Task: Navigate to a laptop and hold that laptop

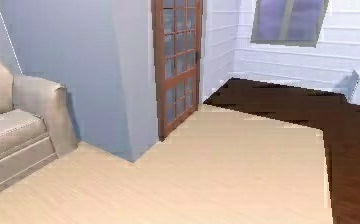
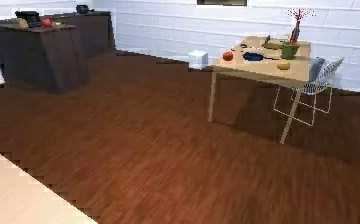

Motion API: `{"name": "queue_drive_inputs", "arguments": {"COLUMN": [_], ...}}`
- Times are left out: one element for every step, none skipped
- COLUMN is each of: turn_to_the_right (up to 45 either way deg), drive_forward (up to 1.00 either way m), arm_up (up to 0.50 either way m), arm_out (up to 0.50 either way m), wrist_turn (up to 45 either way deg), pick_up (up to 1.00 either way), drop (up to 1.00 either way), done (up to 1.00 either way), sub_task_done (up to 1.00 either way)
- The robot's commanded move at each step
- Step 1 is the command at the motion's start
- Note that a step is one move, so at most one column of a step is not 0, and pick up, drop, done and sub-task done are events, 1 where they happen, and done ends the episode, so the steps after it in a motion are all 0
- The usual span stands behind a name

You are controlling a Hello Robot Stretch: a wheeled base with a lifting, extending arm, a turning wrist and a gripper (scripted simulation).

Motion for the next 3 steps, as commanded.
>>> {"name": "queue_drive_inputs", "arguments": {"turn_to_the_right": [-45.0, -12.0, 0.0], "drive_forward": [0.0, 0.0, 1.0], "arm_up": [0.0, 0.0, 0.0], "arm_out": [0.0, 0.0, 0.0], "wrist_turn": [0.0, 0.0, 0.0], "pick_up": [0.0, 0.0, 0.0], "drop": [0.0, 0.0, 0.0], "done": [0.0, 0.0, 0.0], "sub_task_done": [0.0, 0.0, 0.0]}}
